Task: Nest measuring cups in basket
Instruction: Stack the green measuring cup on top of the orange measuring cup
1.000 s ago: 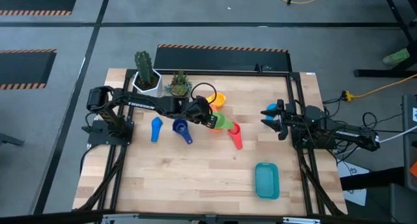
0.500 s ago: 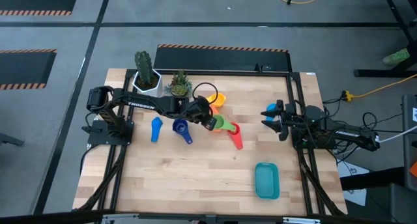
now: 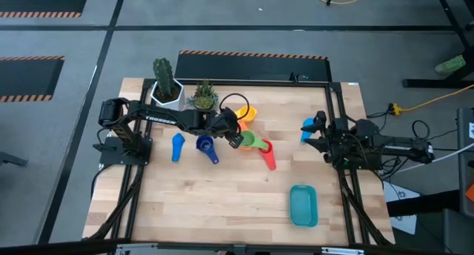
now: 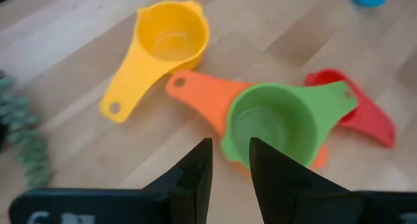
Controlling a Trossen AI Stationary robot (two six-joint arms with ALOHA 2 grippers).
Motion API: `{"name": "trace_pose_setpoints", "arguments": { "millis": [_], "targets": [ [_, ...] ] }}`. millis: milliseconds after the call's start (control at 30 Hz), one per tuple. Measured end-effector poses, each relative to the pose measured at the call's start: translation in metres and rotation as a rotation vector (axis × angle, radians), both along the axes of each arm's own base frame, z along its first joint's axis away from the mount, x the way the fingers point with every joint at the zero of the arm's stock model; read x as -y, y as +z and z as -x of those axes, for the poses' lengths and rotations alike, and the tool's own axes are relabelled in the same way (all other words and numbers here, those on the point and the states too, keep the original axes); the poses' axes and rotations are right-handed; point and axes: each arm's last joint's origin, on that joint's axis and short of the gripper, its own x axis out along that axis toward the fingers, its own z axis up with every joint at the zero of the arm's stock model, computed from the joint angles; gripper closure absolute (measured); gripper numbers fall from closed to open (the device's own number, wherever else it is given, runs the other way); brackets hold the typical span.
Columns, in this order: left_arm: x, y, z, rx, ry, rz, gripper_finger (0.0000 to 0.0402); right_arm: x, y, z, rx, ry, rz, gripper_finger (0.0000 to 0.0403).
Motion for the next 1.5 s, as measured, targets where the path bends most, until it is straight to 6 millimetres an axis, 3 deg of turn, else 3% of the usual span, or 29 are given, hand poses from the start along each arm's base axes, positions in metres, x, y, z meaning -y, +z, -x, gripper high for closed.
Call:
{"name": "trace_pose_setpoints", "arguments": {
  "millis": [200,333,733,1100,1500],
  "targets": [
    [-0.006,-0.004,0.007,-0.082,0.023,-0.001,0.0308,-0.004,0.014,-0.018,-0.109,-0.028,0.056,0.0178],
    [-0.01,-0.009,0.007,-0.104,0.035,0.0,0.0308,-0.006,0.012,-0.038,-0.235,-0.028,0.064,0.0178],
    [-0.012,-0.026,0.0,-0.147,0.04,-0.001,0.0308,-0.012,-0.018,-0.087,-0.563,-0.003,0.014,0.0178],
    [-0.013,-0.042,-0.004,-0.194,0.049,-0.011,0.0308,-0.013,-0.035,-0.124,-0.717,0.0,0.076,0.0178],
    [-0.013,-0.042,-0.007,-0.162,0.05,-0.015,0.0308,-0.014,-0.067,-0.154,-0.887,0.004,0.093,0.0178]
  ]
}}
